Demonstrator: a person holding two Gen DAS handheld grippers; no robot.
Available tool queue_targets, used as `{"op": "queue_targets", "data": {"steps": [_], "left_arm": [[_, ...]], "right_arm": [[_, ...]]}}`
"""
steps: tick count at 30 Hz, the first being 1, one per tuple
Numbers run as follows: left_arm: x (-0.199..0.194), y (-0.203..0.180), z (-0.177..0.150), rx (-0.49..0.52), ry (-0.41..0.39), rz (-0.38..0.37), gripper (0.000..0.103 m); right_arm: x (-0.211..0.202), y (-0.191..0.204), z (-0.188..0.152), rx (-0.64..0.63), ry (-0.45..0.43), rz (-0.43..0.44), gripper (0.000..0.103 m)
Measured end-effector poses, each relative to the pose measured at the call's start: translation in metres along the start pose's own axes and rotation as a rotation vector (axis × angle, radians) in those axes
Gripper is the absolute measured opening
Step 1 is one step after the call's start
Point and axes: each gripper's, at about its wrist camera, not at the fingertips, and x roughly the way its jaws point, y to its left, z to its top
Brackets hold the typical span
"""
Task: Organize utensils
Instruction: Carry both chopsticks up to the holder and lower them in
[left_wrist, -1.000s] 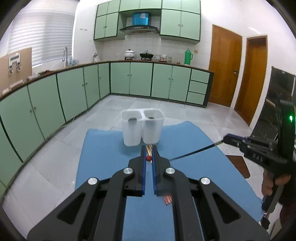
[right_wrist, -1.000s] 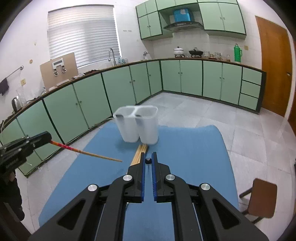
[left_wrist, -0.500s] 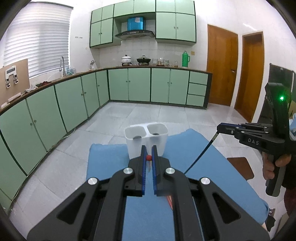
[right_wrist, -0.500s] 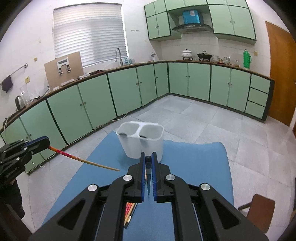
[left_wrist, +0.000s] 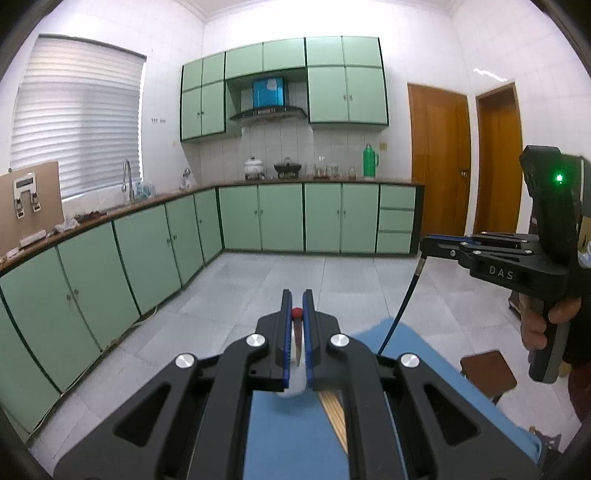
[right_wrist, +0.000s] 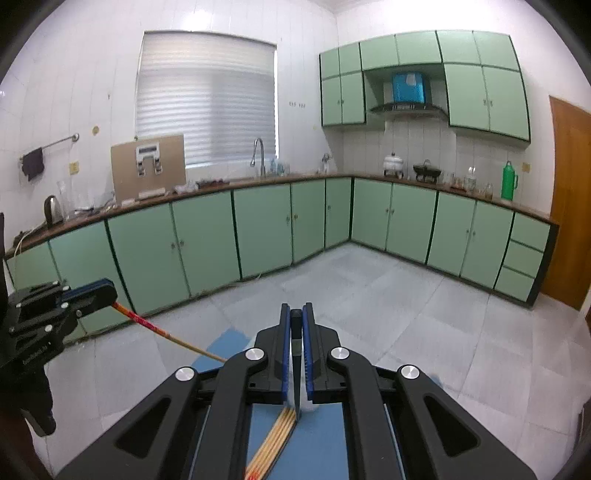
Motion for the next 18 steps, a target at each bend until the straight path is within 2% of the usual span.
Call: {"op": "queue_targets", "data": {"steps": [4, 8, 12, 18], "left_arm": [[0.023, 0.002, 0.016, -0.007, -0.012, -0.002, 0.005], [0.057, 0.002, 0.016, -0.024, 0.02, -0.008, 0.005], [0.096, 0.006, 0.006, -0.036, 0.056, 0.002, 0.005], [0.141, 0.015, -0.013, -0.058, 0.112, -0.001, 0.005]], "right_arm": [[0.016, -0.004, 0.022, 0.006, -0.05, -0.023, 0.006], [0.047, -0.012, 0.029, 0.01, -0.066, -0.062, 0.006], [0.082, -0.023, 0.022, 0.056, -0.058, -0.05, 0.006], [0.13, -0.032, -0.003, 0.067, 0.001, -0.079, 0.006]]}}
